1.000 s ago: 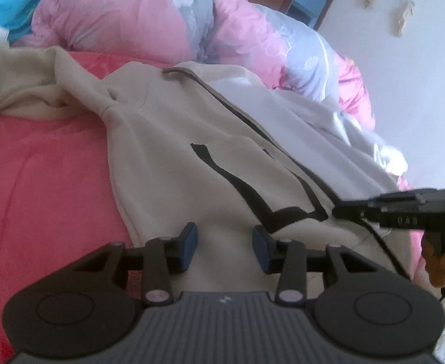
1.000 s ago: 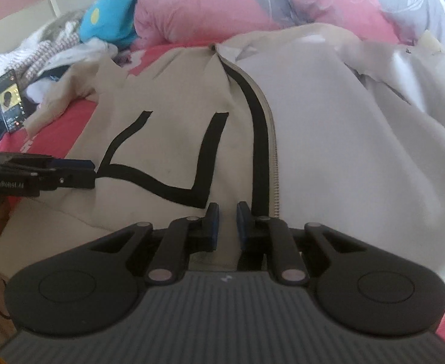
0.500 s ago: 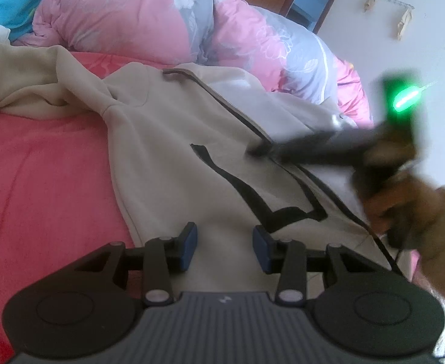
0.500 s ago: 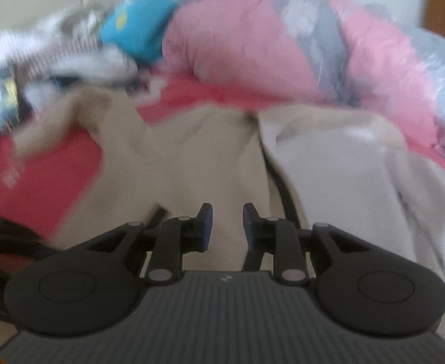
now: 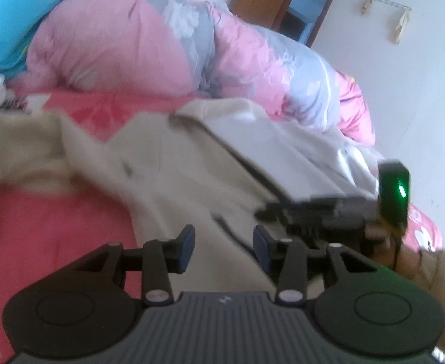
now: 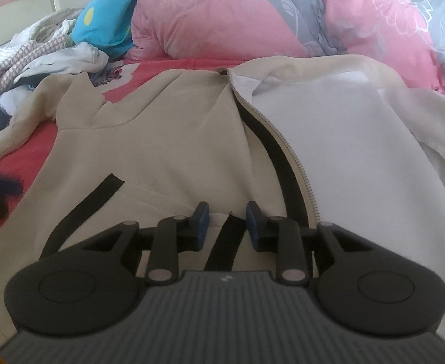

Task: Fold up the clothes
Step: 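Grasp the hoodie zipper edge with the right gripper and lift it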

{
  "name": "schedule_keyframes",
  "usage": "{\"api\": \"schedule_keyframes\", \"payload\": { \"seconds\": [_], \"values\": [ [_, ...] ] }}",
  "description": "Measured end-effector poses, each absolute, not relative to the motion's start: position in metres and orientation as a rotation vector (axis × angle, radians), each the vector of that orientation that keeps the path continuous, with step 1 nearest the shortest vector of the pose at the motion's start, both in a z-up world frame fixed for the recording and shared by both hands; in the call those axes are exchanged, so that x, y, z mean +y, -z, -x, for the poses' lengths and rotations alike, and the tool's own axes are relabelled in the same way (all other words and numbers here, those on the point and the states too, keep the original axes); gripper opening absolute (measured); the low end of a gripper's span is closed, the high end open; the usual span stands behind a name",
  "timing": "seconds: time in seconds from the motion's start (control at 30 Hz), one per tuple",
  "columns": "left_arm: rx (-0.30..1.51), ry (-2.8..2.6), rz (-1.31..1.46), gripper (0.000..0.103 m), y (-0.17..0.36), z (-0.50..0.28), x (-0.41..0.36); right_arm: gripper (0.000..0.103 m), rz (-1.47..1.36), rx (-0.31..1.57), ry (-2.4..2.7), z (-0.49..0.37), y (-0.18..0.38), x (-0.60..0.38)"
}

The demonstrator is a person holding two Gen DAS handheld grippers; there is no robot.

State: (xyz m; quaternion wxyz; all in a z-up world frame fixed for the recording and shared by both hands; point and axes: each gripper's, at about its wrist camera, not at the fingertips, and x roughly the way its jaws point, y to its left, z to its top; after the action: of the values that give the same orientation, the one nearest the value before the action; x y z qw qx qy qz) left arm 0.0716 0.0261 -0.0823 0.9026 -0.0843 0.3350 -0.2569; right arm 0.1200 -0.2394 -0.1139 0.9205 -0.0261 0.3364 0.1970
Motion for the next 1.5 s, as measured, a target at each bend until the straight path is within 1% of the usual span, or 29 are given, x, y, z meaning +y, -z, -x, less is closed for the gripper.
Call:
{"api": "schedule_keyframes", "payload": {
  "seconds": [0.1, 0.27, 0.33, 0.4, 0.43, 0.5, 0.6, 0.77, 0.87, 0.97, 1.07, 1.13, 1.2, 1.27, 1.37, 1.5],
  "values": [
    [0.661, 0.539, 0.160, 0.043, 0.074, -0.105, 0.014, 0.026, 0.048, 0.692, -0.405, -0.120, 0.114, -0.238],
    [0.663, 0.492, 0.186, 0.043, 0.082, -0.166, -0.002, 0.026, 0.053, 0.691, -0.400, -0.118, 0.114, -0.236],
    [0.663, 0.457, 0.165, 0.043, 0.094, -0.184, -0.002, 0.026, 0.051, 0.691, -0.400, -0.119, 0.114, -0.237],
    [0.709, 0.423, 0.171, 0.042, 0.118, -0.195, 0.005, 0.026, 0.049, 0.690, -0.399, -0.119, 0.114, -0.237],
    [0.732, 0.405, 0.174, 0.037, 0.129, -0.201, 0.009, 0.026, 0.048, 0.690, -0.399, -0.119, 0.114, -0.237],
    [0.709, 0.423, 0.230, 0.037, 0.144, -0.204, 0.021, 0.026, 0.052, 0.691, -0.397, -0.119, 0.114, -0.236],
    [0.723, 0.421, 0.231, 0.043, 0.139, -0.207, 0.019, 0.026, 0.063, 0.689, -0.392, -0.118, 0.114, -0.234],
    [0.694, 0.418, 0.162, 0.044, 0.140, -0.200, 0.011, 0.026, 0.082, 0.691, -0.381, -0.117, 0.112, -0.231],
    [0.695, 0.432, 0.201, 0.044, 0.140, -0.200, 0.016, 0.027, 0.138, 0.709, -0.362, -0.118, 0.106, -0.222],
    [0.691, 0.440, 0.226, 0.044, 0.141, -0.200, 0.019, 0.030, 0.182, 0.731, -0.360, -0.124, 0.088, -0.212],
    [0.687, 0.442, 0.236, 0.044, 0.142, -0.199, 0.020, 0.034, 0.223, 0.672, -0.382, -0.131, 0.062, -0.202],
    [0.688, 0.445, 0.234, 0.044, 0.142, -0.201, 0.020, 0.048, 0.265, 0.624, -0.388, -0.142, 0.046, -0.192],
    [0.685, 0.440, 0.228, 0.044, 0.141, -0.201, 0.019, 0.051, 0.318, 0.580, -0.388, -0.157, 0.036, -0.179],
    [0.677, 0.438, 0.217, 0.044, 0.142, -0.200, 0.018, 0.052, 0.378, 0.542, -0.390, -0.177, 0.031, -0.164],
    [0.676, 0.436, 0.215, 0.044, 0.142, -0.200, 0.018, 0.053, 0.466, 0.543, -0.389, -0.210, 0.036, -0.143],
    [0.675, 0.435, 0.211, 0.044, 0.142, -0.200, 0.018, 0.053, 0.612, 0.537, -0.370, -0.242, 0.058, -0.110]
  ]
}}
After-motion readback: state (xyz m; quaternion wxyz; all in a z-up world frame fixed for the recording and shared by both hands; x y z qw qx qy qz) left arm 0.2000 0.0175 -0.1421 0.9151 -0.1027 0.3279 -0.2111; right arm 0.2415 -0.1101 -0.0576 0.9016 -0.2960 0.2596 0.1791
